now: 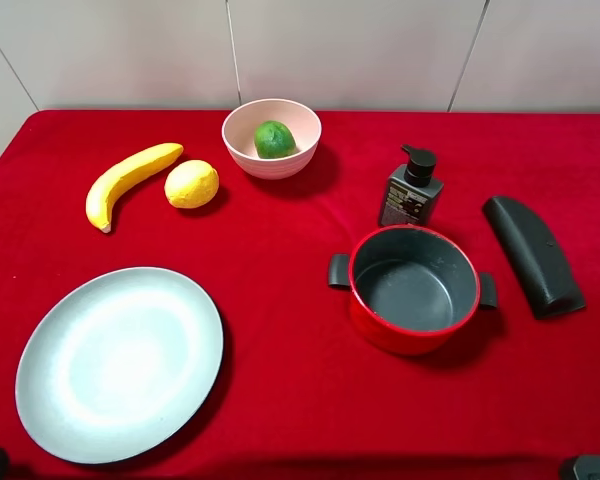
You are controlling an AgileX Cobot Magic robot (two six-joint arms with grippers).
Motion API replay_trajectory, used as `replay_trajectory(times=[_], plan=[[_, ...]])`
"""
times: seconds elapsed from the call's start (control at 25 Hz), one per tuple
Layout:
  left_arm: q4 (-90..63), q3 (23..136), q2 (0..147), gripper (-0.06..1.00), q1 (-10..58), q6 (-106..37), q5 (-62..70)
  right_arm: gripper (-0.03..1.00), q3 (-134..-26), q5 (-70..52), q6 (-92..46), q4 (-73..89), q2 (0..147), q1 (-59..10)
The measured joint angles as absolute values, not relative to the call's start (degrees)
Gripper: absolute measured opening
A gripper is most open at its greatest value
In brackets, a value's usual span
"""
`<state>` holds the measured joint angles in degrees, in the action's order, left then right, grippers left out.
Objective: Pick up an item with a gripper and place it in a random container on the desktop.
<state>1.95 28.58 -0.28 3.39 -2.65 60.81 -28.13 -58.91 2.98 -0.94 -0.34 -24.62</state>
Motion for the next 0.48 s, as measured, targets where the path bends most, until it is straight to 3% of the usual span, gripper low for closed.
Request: replay_trajectory(times=[0.48], plan=[[2.0,28.6,-0.3,0.99,3.4,-2.7,60.8,0.69,-28.1,-58.9,2.7,-0.9,-0.3,-7.3]])
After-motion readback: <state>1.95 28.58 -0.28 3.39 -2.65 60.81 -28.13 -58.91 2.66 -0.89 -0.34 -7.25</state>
